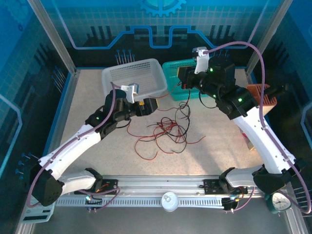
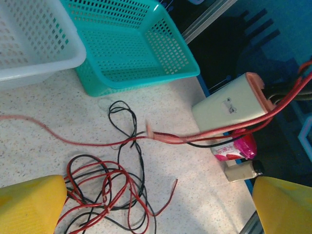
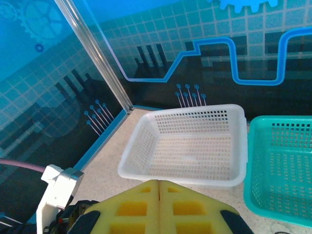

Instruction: Untangle the cables

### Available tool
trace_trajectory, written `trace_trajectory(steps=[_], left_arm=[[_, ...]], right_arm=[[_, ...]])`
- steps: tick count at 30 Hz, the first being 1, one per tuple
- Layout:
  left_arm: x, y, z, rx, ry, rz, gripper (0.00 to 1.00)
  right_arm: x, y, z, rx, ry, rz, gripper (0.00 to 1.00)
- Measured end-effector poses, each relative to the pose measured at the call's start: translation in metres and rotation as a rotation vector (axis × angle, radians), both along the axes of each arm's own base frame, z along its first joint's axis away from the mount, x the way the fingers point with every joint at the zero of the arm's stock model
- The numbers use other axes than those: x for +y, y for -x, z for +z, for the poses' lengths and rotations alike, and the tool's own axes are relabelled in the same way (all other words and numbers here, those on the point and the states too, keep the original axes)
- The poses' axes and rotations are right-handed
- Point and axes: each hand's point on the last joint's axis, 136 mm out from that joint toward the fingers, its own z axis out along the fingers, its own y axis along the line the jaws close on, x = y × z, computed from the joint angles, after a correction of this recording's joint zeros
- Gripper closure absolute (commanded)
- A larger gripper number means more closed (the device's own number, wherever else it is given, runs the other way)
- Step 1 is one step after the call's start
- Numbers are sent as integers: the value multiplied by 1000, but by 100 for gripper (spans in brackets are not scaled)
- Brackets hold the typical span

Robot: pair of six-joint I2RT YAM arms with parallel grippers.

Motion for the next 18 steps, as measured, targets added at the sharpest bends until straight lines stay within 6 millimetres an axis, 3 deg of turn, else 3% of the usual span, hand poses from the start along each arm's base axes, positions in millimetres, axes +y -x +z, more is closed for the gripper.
trace_trajectory(steps=[11,13,18], left_arm=[[23,30,87,-169,238,60,1],[25,32,92,-176,268,64,1],[26,29,77,-150,254,82,1]], right_arm=[[5,8,21,-23,-31,43,100],[6,8,28,-32,-42,51,100],[14,9,39,-39,-66,84,100]])
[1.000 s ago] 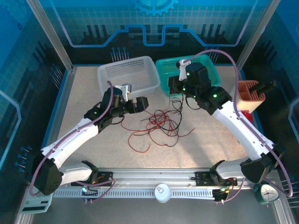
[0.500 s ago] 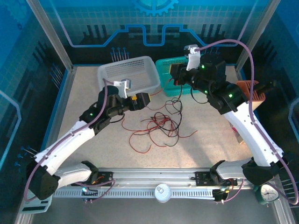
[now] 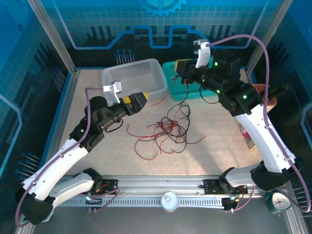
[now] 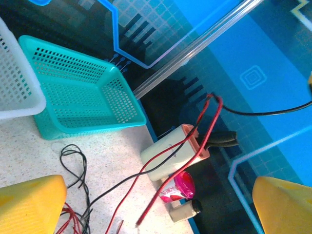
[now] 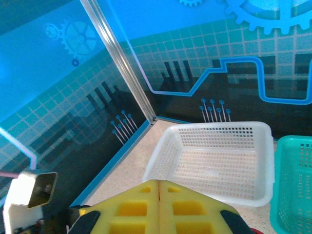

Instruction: Untangle the cables

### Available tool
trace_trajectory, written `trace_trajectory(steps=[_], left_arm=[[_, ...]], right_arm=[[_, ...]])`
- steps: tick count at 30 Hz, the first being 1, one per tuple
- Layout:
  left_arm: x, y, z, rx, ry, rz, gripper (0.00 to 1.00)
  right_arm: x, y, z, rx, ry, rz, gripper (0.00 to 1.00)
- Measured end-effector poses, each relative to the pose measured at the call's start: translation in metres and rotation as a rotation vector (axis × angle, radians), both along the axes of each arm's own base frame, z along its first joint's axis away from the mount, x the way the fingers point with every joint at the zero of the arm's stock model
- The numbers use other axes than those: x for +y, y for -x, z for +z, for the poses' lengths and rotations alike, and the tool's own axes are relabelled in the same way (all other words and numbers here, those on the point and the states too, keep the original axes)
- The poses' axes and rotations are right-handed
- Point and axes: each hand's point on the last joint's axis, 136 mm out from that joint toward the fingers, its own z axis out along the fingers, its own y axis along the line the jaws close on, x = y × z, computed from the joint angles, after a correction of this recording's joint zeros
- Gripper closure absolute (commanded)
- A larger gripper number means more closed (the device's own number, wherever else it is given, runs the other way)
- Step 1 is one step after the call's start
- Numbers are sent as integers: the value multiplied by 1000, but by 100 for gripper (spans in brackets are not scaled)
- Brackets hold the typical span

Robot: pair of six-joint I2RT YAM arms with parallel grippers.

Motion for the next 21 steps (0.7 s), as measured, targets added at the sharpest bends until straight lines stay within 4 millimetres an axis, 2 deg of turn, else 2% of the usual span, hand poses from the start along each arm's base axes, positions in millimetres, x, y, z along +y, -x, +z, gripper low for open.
trace_trajectory(steps=[6,11,15,18,21], left_arm=[[-2,-14,-9,-13,-103,12,1],[-2,-32,16,-84,-172,9,1],[-11,-30,36,-160,-209,-52,1],[-18,-30,39,-182,-243,-94,2],[-24,-31,32,-179,-280,-128,6]], right_arm=[[12,2,-3,28,-17,60,100],[19,7,-5,45,-26,106,100],[22,11,-4,56,-38,134,100],[25,12,-4,63,-43,153,100],[29,12,-5,71,-46,173,100]])
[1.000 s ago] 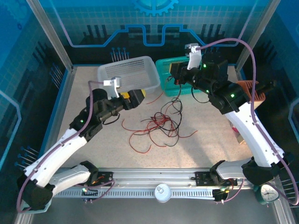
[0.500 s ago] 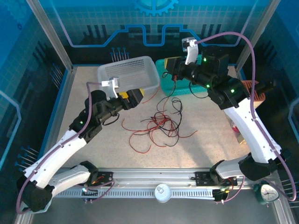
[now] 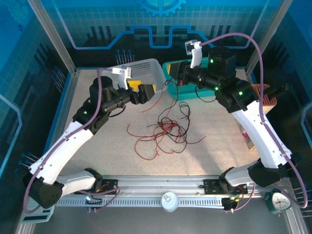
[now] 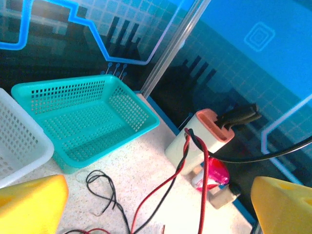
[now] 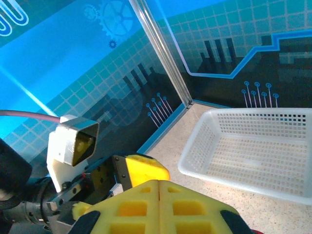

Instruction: Untangle the cables

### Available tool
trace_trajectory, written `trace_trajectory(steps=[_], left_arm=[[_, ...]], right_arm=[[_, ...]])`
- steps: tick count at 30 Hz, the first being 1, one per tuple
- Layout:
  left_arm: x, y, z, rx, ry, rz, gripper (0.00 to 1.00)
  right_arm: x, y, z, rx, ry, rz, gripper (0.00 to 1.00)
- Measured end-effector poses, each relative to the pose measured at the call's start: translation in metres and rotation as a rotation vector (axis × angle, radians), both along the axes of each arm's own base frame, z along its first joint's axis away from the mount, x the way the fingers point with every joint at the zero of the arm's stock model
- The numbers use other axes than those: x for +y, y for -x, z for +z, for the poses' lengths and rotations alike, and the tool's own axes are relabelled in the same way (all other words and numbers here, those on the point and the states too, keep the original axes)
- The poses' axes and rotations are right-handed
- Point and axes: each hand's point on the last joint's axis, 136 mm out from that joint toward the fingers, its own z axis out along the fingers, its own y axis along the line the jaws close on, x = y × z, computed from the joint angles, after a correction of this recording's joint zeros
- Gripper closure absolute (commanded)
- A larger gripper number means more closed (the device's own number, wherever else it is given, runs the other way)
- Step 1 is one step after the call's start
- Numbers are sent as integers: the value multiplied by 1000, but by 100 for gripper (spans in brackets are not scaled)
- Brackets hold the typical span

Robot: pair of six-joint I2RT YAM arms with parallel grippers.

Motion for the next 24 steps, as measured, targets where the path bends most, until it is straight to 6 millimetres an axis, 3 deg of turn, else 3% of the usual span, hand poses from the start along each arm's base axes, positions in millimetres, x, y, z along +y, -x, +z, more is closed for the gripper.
trace_trajectory(steps=[9,13,24], left_arm=[[-30,9,-32,65,-73,-104,15],[-35,10,-36,75,-78,-119,16],[-43,8,-43,92,-80,-134,30]], right_arm=[[7,-1,-3,25,-10,30,100],[8,-1,-3,28,-16,32,100],[9,0,0,29,-29,37,100]])
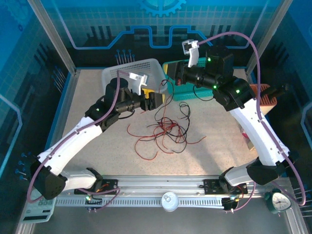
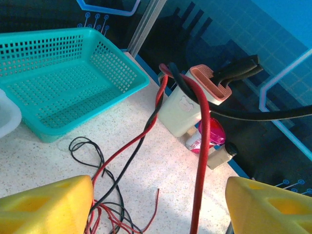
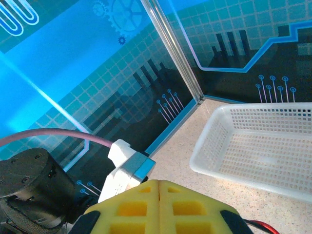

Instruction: Untangle the cables

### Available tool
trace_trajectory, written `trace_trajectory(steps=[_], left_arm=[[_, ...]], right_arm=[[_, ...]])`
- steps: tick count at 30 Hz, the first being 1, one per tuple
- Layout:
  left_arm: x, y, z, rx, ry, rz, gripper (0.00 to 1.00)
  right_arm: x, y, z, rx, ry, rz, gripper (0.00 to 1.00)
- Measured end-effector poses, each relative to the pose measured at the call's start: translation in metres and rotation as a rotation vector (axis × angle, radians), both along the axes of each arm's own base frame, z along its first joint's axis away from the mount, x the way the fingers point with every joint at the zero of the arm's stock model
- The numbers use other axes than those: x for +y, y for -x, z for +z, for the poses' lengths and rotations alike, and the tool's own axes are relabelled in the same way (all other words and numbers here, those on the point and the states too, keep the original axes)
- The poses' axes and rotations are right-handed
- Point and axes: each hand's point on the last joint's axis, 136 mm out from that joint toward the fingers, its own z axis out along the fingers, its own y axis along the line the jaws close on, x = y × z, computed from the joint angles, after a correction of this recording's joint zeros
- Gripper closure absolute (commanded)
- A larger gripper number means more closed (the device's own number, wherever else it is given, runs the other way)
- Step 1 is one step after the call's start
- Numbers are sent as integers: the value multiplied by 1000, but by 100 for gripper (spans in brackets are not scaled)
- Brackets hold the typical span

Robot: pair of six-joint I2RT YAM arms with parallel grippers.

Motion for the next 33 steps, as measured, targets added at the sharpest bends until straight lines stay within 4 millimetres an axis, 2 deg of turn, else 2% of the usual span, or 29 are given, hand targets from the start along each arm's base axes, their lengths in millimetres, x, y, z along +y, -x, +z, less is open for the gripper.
trace_trajectory(steps=[5,11,18,25,29,31,33], left_arm=[[-3,-1,3,-9,15,-6,35],[-5,-1,6,-3,38,-8,47],[-6,0,0,6,40,-12,64],[-6,0,5,5,62,-6,73],[-5,1,11,-11,74,-6,69],[-6,1,13,-19,78,-8,48],[-6,1,13,-19,78,-9,41]], right_arm=[[0,0,1,-2,-2,0,100],[0,-1,-2,0,1,-5,100],[-2,-5,-16,21,19,-23,100],[-24,-14,-19,28,6,-87,100],[-36,-18,-20,34,-11,-121,100],[-36,-18,-19,37,-18,-121,100],[-35,-16,-17,39,-28,-110,100]])
